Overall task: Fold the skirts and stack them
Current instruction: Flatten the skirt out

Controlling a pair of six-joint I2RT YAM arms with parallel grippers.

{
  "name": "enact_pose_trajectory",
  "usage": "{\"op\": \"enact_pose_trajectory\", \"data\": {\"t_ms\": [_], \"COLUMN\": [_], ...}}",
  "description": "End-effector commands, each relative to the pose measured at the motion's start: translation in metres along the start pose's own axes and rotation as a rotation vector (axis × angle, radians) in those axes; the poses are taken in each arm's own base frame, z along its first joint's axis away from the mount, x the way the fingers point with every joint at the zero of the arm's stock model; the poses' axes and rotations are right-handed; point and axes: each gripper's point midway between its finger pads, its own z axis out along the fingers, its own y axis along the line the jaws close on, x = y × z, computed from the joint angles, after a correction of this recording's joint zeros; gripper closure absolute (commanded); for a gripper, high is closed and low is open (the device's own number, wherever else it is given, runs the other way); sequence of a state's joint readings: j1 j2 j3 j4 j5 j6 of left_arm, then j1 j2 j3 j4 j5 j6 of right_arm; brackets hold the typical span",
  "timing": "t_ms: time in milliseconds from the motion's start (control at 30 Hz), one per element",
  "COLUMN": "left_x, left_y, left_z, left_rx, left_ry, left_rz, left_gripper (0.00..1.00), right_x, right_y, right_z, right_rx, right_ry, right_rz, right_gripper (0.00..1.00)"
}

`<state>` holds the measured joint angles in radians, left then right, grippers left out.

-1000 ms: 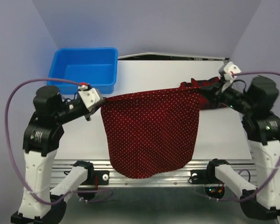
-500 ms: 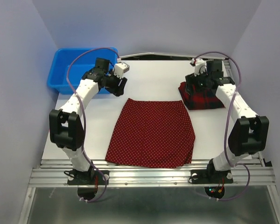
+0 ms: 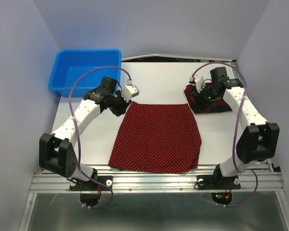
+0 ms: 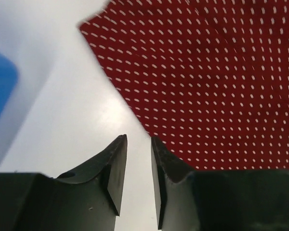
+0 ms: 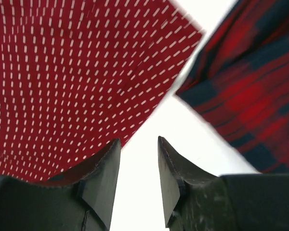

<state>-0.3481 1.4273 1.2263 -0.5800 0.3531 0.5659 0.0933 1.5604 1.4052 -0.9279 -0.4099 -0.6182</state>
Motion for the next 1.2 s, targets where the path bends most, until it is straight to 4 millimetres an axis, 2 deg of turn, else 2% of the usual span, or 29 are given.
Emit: {"op": "enact_pose_trajectory", "data": {"t_ms": [0,133,200,267,367,400,467,500,533,600,633,700,733,767,833,867,933,1000,1067,1100,1133,1167], "left_x": [0.051,0.077,0.084,0.102,0.105,0.118,0.115,0.124,0.116,0.115,0.110,0.121,0.107,0.108,0.092,0.086,0.066,0.054,0.046,0.033,0.042,0.043], "left_y": [-0.044,-0.064,-0.063,-0.059,-0.047,-0.039,-0.020,-0.015,0.003,0.024,0.042,0.073,0.089,0.101,0.114,0.115,0.112,0.099,0.088,0.082,0.073,0.069], "left_z": [0.025,0.046,0.055,0.074,0.090,0.098,0.108,0.118,0.123,0.130,0.140,0.146,0.147,0.147,0.144,0.143,0.134,0.127,0.109,0.095,0.090,0.085], "left_rx": [0.102,0.189,0.191,0.187,0.151,0.134,0.082,0.083,0.053,0.011,-0.022,-0.098,-0.129,-0.162,-0.205,-0.200,-0.191,-0.127,-0.116,-0.108,-0.096,-0.094], "left_ry": [0.217,0.328,0.360,0.433,0.470,0.519,0.537,0.573,0.558,0.573,0.568,0.613,0.581,0.585,0.549,0.530,0.465,0.409,0.374,0.323,0.333,0.328], "left_rz": [0.093,0.045,0.033,0.015,0.008,0.001,0.001,-0.017,-0.033,-0.060,-0.069,-0.092,-0.089,-0.090,-0.071,-0.066,-0.079,-0.097,-0.119,-0.119,-0.133,-0.140], "left_gripper": [0.66,0.71,0.72,0.73,0.75,0.76,0.78,0.78,0.79,0.81,0.82,0.84,0.84,0.82,0.77,0.71,0.61,0.57,0.55,0.55,0.55,0.55], "right_x": [0.057,0.076,0.080,0.077,0.068,0.065,0.064,0.064,0.064,0.064,0.061,0.057,0.056,0.053,0.049,0.045,0.047,0.049,0.050,0.051,0.050,0.047], "right_y": [0.031,0.033,0.031,0.031,0.027,0.026,0.026,0.027,0.027,0.028,0.030,0.032,0.031,0.034,0.038,0.044,0.051,0.069,0.077,0.086,0.085,0.089], "right_z": [0.023,0.040,0.043,0.044,0.045,0.046,0.050,0.052,0.055,0.060,0.063,0.069,0.070,0.074,0.084,0.090,0.103,0.116,0.126,0.132,0.134,0.134], "right_rx": [-0.117,-0.120,-0.115,-0.112,-0.094,-0.097,-0.111,-0.123,-0.130,-0.148,-0.152,-0.157,-0.158,-0.164,-0.167,-0.175,-0.176,-0.200,-0.187,-0.181,-0.174,-0.174], "right_ry": [0.208,0.261,0.273,0.265,0.228,0.217,0.220,0.222,0.224,0.225,0.219,0.208,0.206,0.202,0.190,0.186,0.191,0.213,0.214,0.209,0.199,0.187], "right_rz": [-0.038,-0.019,-0.016,-0.001,-0.006,-0.006,0.002,0.010,0.014,0.026,0.021,0.027,0.035,0.034,0.040,0.027,0.027,-0.002,-0.023,-0.032,-0.026,-0.029], "right_gripper": [0.59,0.59,0.59,0.58,0.57,0.56,0.57,0.57,0.57,0.57,0.57,0.58,0.58,0.58,0.58,0.58,0.58,0.57,0.57,0.57,0.57,0.57]}}
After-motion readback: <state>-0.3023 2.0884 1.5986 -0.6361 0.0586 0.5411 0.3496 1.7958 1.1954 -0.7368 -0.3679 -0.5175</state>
